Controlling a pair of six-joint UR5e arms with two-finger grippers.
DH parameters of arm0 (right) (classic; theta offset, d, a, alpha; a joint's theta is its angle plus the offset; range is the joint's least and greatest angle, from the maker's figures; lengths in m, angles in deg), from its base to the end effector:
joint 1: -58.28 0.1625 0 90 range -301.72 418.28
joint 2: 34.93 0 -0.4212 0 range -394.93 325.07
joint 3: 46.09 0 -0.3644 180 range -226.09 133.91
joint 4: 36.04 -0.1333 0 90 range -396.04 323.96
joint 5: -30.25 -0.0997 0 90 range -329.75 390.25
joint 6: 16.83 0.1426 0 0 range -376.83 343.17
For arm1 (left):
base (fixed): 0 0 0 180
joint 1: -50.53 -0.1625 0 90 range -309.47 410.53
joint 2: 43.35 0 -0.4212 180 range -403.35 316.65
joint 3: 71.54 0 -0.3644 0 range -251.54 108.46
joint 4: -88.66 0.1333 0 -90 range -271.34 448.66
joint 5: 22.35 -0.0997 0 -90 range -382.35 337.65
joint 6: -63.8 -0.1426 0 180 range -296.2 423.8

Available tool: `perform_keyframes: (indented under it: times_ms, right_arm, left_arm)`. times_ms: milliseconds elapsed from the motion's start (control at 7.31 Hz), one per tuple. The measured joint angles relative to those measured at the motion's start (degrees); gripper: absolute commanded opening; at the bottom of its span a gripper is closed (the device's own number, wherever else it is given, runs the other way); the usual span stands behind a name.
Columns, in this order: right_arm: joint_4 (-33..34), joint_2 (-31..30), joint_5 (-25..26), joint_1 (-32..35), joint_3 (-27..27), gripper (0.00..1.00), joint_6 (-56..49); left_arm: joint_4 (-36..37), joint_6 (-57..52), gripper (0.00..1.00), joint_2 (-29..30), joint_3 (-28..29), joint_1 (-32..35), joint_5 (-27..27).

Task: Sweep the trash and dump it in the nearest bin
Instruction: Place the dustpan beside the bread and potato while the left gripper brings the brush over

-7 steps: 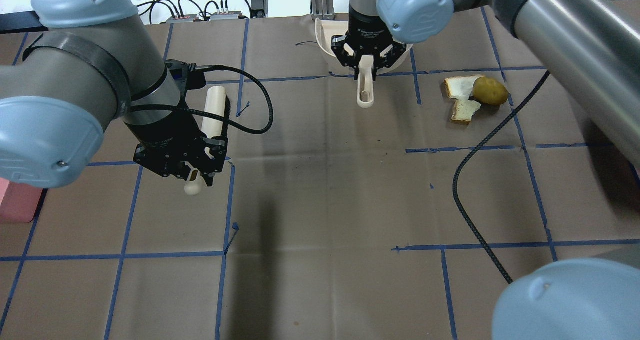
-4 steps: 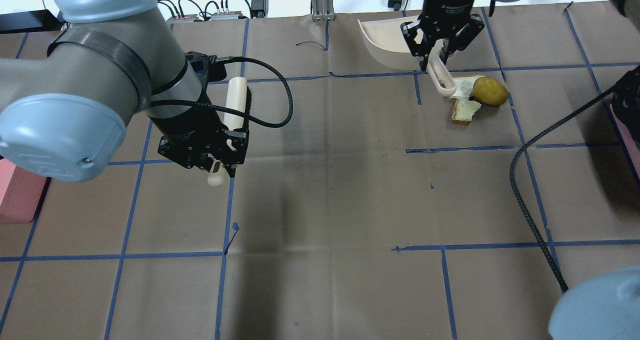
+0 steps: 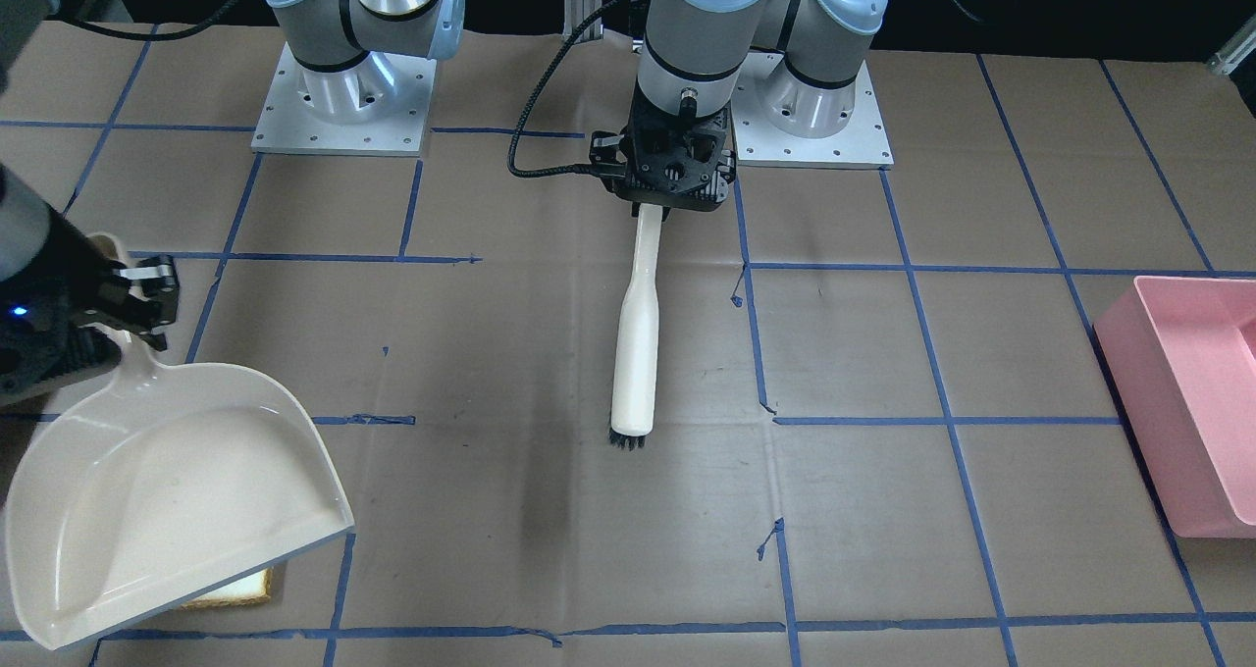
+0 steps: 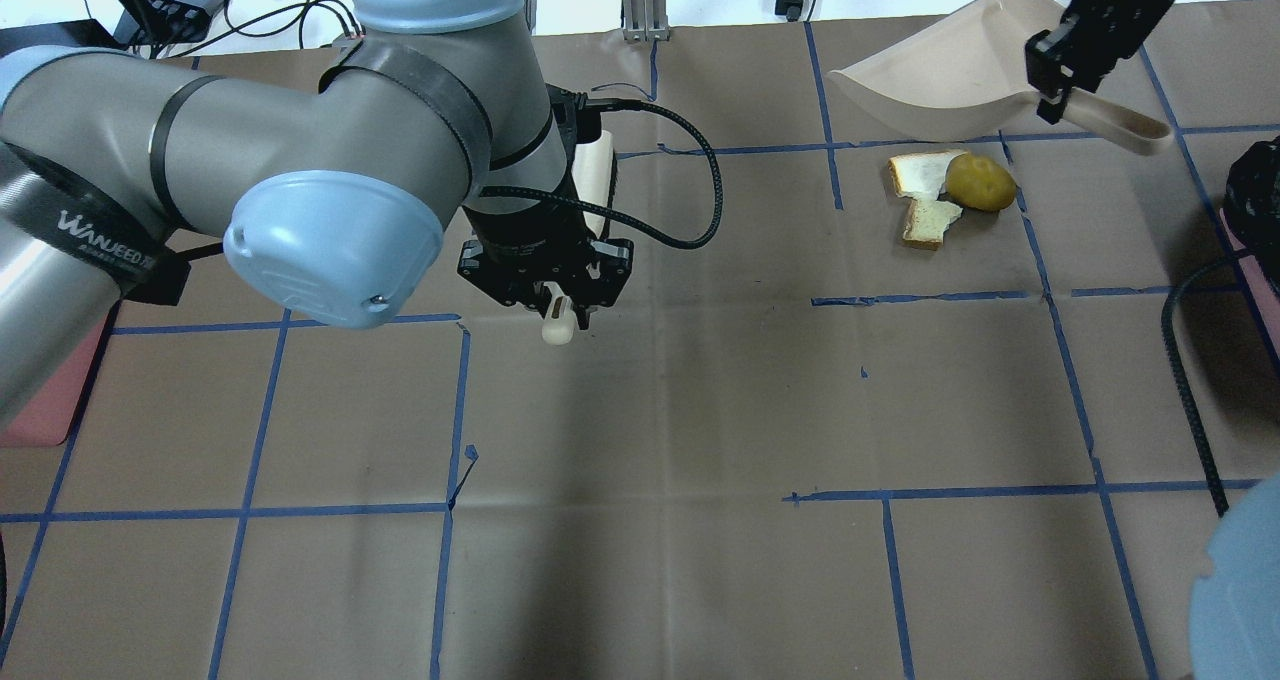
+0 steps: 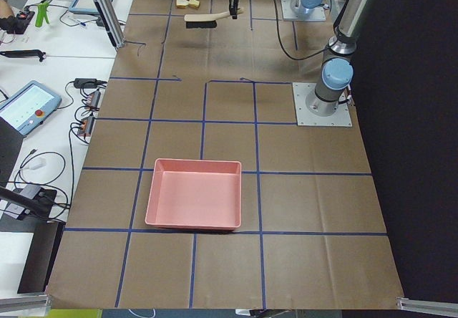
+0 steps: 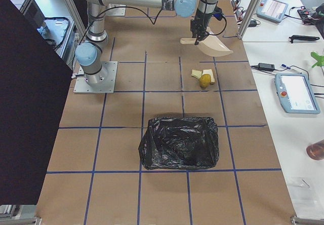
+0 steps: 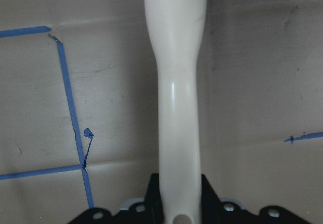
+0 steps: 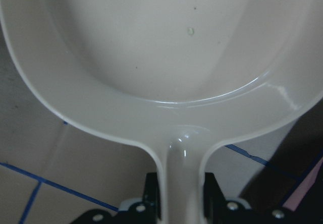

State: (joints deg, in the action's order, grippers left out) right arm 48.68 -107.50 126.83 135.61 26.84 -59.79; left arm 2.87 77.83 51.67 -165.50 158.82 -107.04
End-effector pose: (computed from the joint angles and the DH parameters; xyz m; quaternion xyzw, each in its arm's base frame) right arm -0.0122 -0.5875 0.4113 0.2632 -0.9618 -0.0702 0.0278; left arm -0.2911 -0.4139 0.3754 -0.0352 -0.9974 -0.0528 0.0329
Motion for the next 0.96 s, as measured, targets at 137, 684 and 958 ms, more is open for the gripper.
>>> perform_keyframes:
  times_ms: [137, 684, 958]
  right_arm:
    - [-0.1, 0.1, 0.8, -3.7, 0.3, 0.04, -8.5]
    - [1.8, 0.6, 7.8, -13.5, 2.2, 0.04, -35.9]
    - [9.0, 2.2, 9.7, -16.6, 3.6, 0.04, -45.2]
  left_arm:
    - [0.1, 1.9, 0.0, 0.4, 0.3, 0.3, 0.1]
    - [0.8, 5.4, 0.0, 7.0, 7.2, 4.9, -3.1]
    - [1.3, 8.2, 0.0, 12.7, 12.8, 8.5, -4.1]
